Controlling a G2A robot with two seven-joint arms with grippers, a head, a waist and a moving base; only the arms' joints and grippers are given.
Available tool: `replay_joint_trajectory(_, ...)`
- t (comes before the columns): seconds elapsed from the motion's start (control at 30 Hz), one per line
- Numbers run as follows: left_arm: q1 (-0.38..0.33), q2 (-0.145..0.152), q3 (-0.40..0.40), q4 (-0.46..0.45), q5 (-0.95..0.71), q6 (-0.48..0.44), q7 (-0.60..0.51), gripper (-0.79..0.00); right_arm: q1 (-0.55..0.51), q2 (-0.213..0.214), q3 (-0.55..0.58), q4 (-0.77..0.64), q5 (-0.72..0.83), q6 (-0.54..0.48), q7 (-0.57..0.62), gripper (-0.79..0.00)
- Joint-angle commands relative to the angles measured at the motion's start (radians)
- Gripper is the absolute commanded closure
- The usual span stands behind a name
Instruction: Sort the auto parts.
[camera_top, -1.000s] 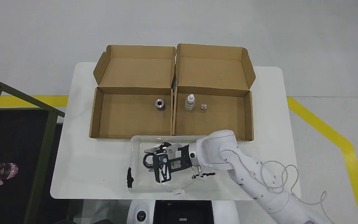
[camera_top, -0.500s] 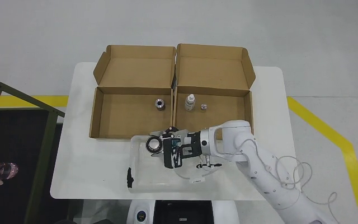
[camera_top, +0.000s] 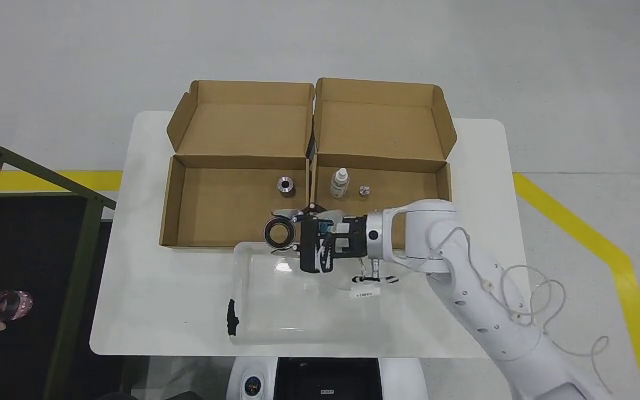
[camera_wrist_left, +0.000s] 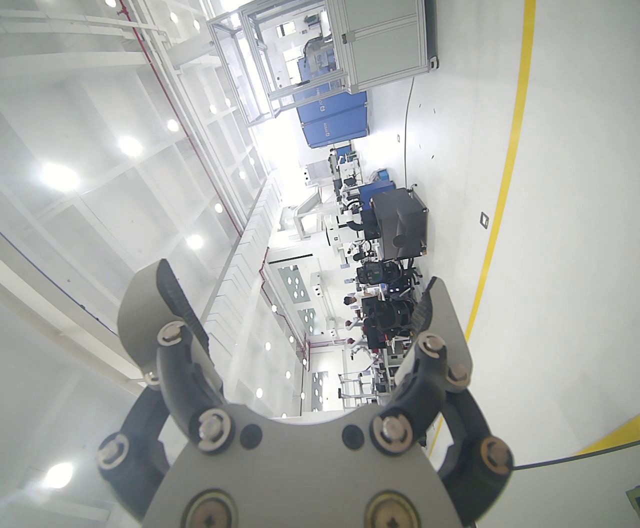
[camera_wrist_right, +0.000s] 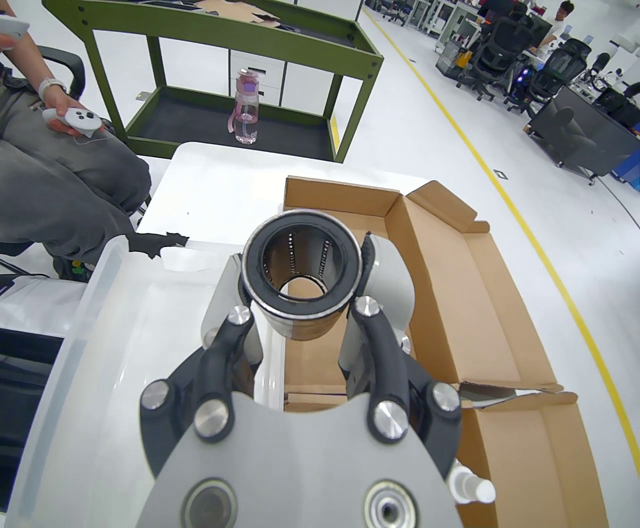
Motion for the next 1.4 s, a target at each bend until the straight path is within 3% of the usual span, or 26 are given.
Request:
replay_joint_trajectory(0.0, 0.0, 0.0, 0.0, 0.0, 0.0, 0.0, 0.0, -0.785, 0.01, -0.001, -0.001, 0.012, 0.002, 0.007, -0.002, 0.0)
replay_joint_trajectory(0.57, 0.0, 0.0, 0.0, 0.0, 0.0, 0.0, 0.0, -0.785, 0.153, -0.039, -0.094, 0.224, 0.016, 0.067, -0.028, 0.0)
replay_joint_trajectory(1.37, 0.0, 0.0, 0.0, 0.0, 0.0, 0.0, 0.0, -0.785, 0.329, -0.128, -0.275, 0.49, -0.002, 0.12, 0.044, 0.0)
